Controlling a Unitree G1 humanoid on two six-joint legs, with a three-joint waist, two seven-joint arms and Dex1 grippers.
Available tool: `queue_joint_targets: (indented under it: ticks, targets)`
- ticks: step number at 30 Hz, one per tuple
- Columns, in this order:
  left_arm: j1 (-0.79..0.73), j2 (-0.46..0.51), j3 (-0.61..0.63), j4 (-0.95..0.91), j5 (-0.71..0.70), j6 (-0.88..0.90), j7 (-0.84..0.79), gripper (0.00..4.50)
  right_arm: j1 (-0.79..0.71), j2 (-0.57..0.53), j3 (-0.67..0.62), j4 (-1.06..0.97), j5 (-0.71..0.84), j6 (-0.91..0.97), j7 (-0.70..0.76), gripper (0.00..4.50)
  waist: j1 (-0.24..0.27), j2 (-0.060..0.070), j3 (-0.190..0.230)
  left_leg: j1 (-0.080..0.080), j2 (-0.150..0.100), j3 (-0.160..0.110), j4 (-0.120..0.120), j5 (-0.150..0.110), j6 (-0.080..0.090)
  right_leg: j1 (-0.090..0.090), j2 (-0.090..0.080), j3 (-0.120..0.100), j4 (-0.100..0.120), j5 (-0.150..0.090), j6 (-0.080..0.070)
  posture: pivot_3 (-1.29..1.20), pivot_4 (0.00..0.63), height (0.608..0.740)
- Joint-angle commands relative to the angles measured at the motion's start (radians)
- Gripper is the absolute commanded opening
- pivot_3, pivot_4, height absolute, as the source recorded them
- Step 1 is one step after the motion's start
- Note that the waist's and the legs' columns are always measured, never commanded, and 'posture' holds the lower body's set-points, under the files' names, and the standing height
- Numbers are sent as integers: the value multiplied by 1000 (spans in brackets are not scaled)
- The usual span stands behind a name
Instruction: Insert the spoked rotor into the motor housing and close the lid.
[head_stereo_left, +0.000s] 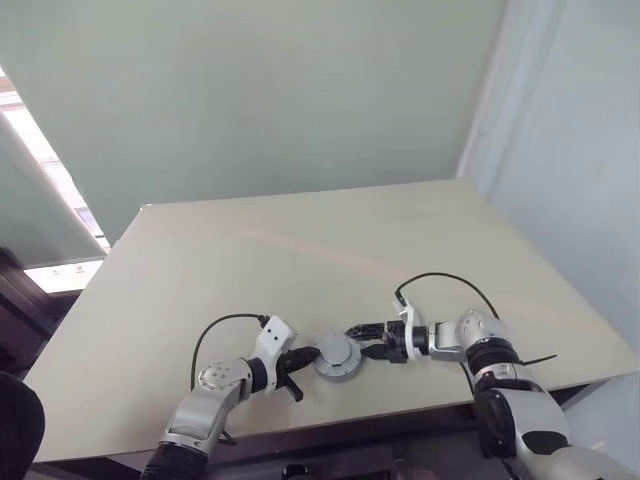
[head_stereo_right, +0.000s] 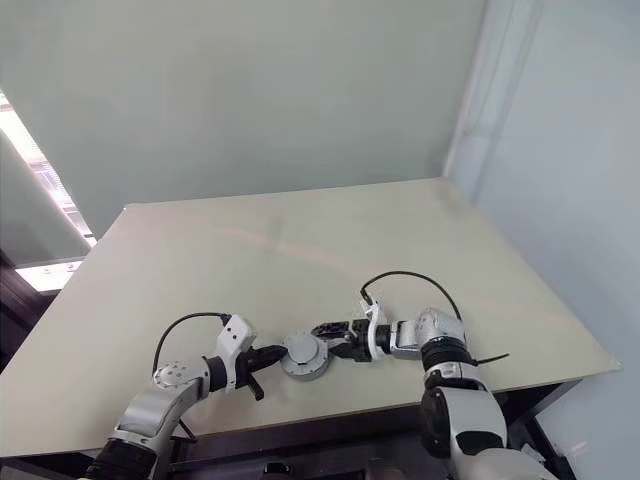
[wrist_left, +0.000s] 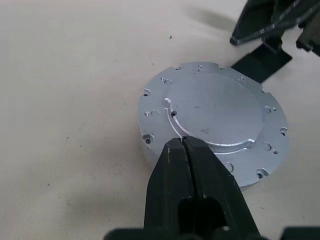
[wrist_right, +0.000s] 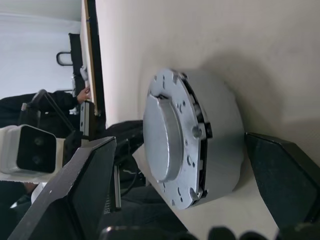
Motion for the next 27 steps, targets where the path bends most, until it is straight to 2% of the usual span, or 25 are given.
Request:
queue_joint_targets:
  ticks: [1,12,27]
  targets:
    - [10,-1,-41,8,24,28,-2,0,-4,17,7,-12,41,12,34,4470,0,0,0,0,0,0,0,0,0,0,0,0,0,0,0,0,0,740]
    - [11,-2,-43,-1,26,36,1,0,18,76,39,-46,71,63,64,4470,-5,0,0,0,1,0,-1,0,0,-1,1,0,0,0,0,0,0,740]
    - [12,-19,-39,0,37,38,6,0,0,148,48,-46,71,56,32,4470,-33,-1,0,1,3,0,-6,0,0,-2,2,0,0,0,1,0,0,740]
